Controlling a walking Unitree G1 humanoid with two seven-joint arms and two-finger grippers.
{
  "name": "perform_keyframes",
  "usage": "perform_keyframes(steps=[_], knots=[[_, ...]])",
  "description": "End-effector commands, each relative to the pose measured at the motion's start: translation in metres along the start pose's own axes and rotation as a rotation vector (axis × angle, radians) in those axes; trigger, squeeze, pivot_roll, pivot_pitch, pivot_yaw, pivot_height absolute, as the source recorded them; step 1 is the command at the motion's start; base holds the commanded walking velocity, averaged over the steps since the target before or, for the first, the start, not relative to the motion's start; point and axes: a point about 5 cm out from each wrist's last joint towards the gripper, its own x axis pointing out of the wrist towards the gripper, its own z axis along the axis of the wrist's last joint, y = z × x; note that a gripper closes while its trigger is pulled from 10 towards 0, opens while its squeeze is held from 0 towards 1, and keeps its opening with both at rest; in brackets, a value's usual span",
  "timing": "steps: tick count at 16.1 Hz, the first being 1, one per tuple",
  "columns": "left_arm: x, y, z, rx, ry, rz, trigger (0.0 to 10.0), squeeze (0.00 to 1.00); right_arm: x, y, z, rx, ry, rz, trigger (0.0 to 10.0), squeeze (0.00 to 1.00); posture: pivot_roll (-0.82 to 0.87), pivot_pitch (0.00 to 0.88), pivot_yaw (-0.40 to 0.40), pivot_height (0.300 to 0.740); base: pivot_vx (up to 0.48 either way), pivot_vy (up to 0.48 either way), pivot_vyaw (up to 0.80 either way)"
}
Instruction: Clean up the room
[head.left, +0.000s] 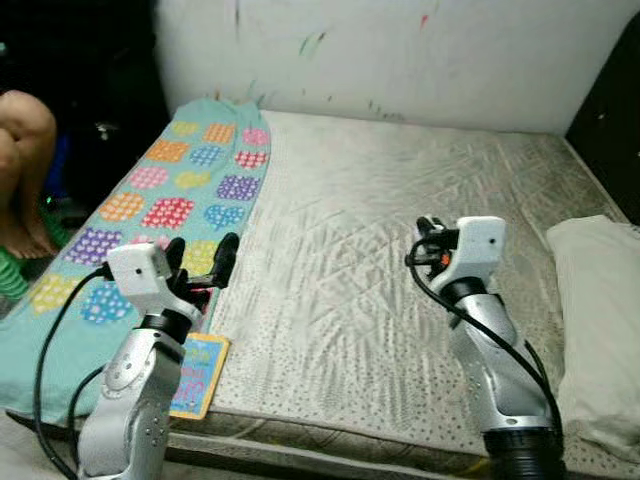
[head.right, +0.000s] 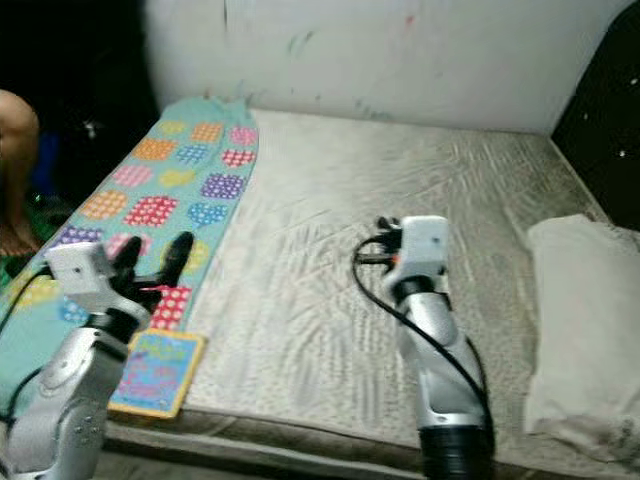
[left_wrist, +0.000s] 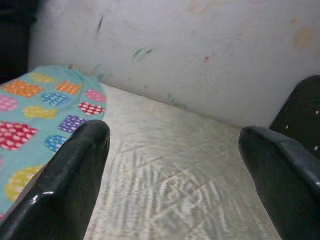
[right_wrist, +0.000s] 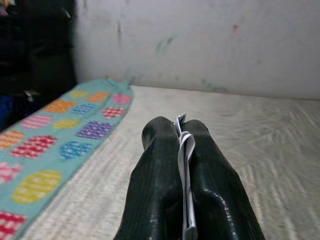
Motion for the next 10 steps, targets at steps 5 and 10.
perform_keyframes(steps=[5,10], knots=[[0.001,-0.006,-0.002,0.000,0.012,-0.030,10.0,0.00,-0.003,-0.010,-0.001,-0.015,0.001,-0.026,10.0,0.00,-0.02,0.000,0.008,0.740,0.000,0.480,0.00],[-0.005,-0.009,-0.006,-0.014,0.024,-0.027,10.0,0.00,-0.012,-0.010,-0.006,-0.020,0.022,-0.007,10.0,0.00,-0.03,0.000,0.005,0.740,0.000,0.480,0.00]])
